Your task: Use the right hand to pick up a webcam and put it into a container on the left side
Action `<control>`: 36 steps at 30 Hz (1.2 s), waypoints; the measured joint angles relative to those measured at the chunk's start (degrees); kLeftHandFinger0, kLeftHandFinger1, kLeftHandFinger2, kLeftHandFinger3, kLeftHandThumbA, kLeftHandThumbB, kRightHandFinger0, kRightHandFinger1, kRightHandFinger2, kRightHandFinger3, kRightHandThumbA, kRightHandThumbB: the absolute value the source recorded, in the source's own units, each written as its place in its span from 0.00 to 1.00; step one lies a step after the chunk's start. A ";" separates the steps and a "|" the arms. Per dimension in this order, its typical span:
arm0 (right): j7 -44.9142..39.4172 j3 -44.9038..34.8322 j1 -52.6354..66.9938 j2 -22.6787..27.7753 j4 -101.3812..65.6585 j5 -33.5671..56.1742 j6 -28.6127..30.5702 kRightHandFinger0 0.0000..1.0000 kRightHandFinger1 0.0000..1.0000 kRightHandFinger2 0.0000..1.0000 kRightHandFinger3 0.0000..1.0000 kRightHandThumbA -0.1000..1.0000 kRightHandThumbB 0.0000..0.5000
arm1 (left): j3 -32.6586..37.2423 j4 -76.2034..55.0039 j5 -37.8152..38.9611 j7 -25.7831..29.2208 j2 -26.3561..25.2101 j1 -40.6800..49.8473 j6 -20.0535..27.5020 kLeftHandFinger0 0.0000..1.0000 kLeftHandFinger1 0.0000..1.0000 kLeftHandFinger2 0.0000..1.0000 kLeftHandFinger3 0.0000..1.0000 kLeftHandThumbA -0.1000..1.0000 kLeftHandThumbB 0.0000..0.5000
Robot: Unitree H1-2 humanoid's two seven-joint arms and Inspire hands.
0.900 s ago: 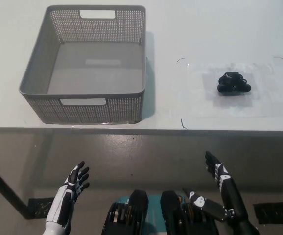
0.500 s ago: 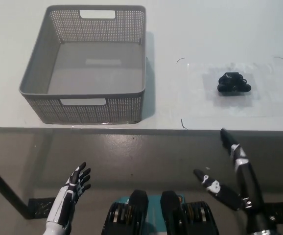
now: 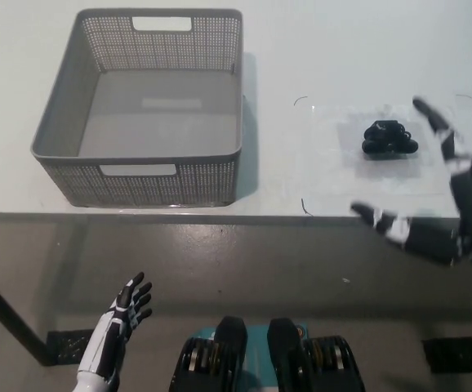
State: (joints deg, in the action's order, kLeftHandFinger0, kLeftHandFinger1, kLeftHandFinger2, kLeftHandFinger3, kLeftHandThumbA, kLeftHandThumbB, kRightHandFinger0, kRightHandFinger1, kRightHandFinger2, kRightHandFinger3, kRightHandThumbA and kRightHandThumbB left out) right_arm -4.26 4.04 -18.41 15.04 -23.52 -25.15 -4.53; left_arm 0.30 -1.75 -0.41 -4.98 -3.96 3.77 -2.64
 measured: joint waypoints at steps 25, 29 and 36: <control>-9.48 12.62 -38.76 5.75 53.75 -9.66 -10.88 1.00 1.00 1.00 1.00 0.80 1.00 | 0.20 0.21 0.34 -0.06 0.14 1.68 0.07 1.00 1.00 1.00 1.00 1.00 0.00; -9.77 14.08 -42.12 5.22 64.35 -9.63 -10.80 1.00 1.00 1.00 1.00 0.80 1.00 | 0.20 0.20 0.35 -0.06 0.14 1.64 0.07 1.00 1.00 1.00 1.00 1.00 0.00; -9.70 15.85 -44.31 4.31 75.93 -9.49 -10.22 1.00 1.00 1.00 1.00 0.79 1.00 | 0.23 0.17 0.39 -0.08 0.12 1.65 0.07 1.00 1.00 1.00 1.00 1.00 0.00</control>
State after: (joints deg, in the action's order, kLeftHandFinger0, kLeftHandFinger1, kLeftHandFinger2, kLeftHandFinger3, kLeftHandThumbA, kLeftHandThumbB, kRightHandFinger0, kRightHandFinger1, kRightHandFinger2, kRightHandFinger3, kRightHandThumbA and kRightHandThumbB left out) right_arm -13.97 19.89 -62.73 19.35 52.42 -34.64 -14.76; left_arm 0.52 -1.57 -0.02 -5.06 -3.84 5.42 -2.58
